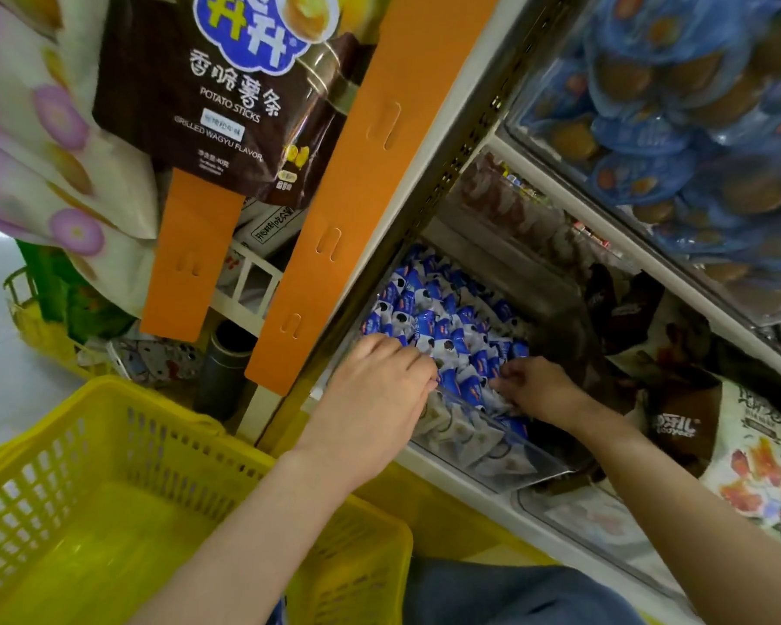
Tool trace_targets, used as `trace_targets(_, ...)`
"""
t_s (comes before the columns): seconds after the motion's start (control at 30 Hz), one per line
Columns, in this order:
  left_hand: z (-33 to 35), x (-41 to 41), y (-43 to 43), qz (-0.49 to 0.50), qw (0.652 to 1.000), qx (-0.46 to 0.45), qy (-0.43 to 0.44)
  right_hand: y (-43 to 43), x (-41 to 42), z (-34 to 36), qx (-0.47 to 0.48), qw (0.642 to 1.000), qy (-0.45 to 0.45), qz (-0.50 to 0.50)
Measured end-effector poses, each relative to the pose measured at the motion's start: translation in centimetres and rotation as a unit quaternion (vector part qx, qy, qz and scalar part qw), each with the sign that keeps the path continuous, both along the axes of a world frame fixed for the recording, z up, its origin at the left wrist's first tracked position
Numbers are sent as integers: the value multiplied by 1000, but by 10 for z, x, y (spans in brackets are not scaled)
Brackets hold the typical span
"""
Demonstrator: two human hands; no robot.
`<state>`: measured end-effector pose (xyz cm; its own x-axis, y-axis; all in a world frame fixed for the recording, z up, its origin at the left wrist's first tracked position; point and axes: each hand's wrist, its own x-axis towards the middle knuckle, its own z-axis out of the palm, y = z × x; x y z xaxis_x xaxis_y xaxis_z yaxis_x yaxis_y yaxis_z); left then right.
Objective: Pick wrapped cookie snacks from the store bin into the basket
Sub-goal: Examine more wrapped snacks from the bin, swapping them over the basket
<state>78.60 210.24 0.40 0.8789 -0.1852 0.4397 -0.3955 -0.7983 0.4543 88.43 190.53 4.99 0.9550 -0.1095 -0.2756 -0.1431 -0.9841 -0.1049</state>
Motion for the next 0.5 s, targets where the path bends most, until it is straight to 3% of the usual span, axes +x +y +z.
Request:
trace_targets(0.1, 0, 1, 7, 12, 1000, 1, 1, 8, 2, 5, -10, 996, -85, 34)
trace_targets(0.2, 1, 2, 10, 8, 1000, -3, -1, 28, 11, 6, 84, 969, -203, 114)
trace_targets(0.37, -1, 4, 12, 1, 1000, -3, -20, 75, 50, -5, 159, 937, -224, 216)
trace_targets(0.5, -4, 5, 11, 5, 999, -1, -36, 96, 85, -22, 144, 945, -206, 211)
